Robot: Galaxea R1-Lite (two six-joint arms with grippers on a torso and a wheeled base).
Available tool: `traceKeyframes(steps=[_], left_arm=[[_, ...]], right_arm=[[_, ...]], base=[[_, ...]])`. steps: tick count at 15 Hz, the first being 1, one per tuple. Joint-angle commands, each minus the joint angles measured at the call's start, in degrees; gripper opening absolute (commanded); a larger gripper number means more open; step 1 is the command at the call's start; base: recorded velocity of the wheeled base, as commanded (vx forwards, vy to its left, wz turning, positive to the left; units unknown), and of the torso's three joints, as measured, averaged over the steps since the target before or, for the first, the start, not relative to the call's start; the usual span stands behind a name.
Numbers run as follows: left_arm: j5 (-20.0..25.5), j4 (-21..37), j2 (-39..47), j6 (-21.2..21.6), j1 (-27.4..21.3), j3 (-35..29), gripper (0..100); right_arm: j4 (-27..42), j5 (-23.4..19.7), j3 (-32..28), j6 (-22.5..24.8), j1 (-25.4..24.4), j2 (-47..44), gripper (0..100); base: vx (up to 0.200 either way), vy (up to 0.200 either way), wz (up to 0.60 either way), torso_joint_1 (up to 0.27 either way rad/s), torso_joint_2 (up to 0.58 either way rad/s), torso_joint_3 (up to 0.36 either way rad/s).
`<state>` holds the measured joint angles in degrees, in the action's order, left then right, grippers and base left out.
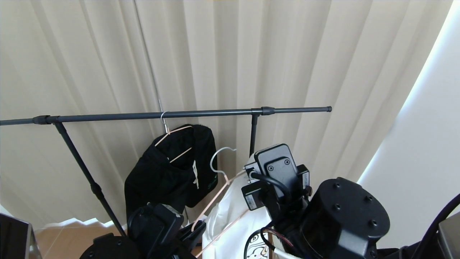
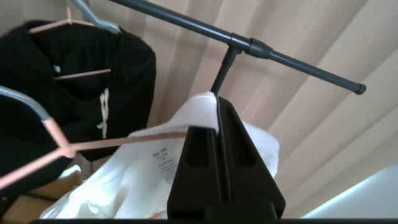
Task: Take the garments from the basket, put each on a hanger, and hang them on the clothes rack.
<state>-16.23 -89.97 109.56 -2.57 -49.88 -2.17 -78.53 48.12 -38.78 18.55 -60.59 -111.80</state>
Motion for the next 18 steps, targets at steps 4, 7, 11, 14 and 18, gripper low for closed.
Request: traceKeyframes(steps=[4, 7, 11, 14, 18], left_arm=[[-0.03, -0.03, 0.13, -0.06, 0.05, -0.03, 0], [-0.03, -0.03, -0.22, 0.02, 0.05, -0.03, 0], [-0.03, -0.03, -0.31, 0.29, -0.04, 0.24, 0], [-0.03, -0.03, -0.22, 0.29, -0.04, 0.68, 0], [0.05, -0.03, -2.68, 0.2, -0.04, 0.59, 0]], right_arm=[[-2.06, -0.48, 0.28, 0.69, -2.34, 0.18, 0], [-2.15, -0.48, 0.72, 0.96, -2.34, 0.35, 0], [-1.98, -0.48, 0.55, 2.19, -1.02, 4.31, 100], [-1.98, -0.48, 0.72, 2.36, -0.5, 4.75, 100], [-1.98, -0.57, 0.81, 2.36, 0.03, 3.87, 100]], base=[[0.0, 0.0, 0.0, 0.0, 0.0, 0.0], [0.0, 0.0, 0.0, 0.0, 0.0, 0.0], [0.0, 0.0, 0.0, 0.0, 0.0, 0.0], [0.0, 0.0, 0.0, 0.0, 0.0, 0.0], [0.0, 0.0, 0.0, 0.0, 0.0, 0.0]])
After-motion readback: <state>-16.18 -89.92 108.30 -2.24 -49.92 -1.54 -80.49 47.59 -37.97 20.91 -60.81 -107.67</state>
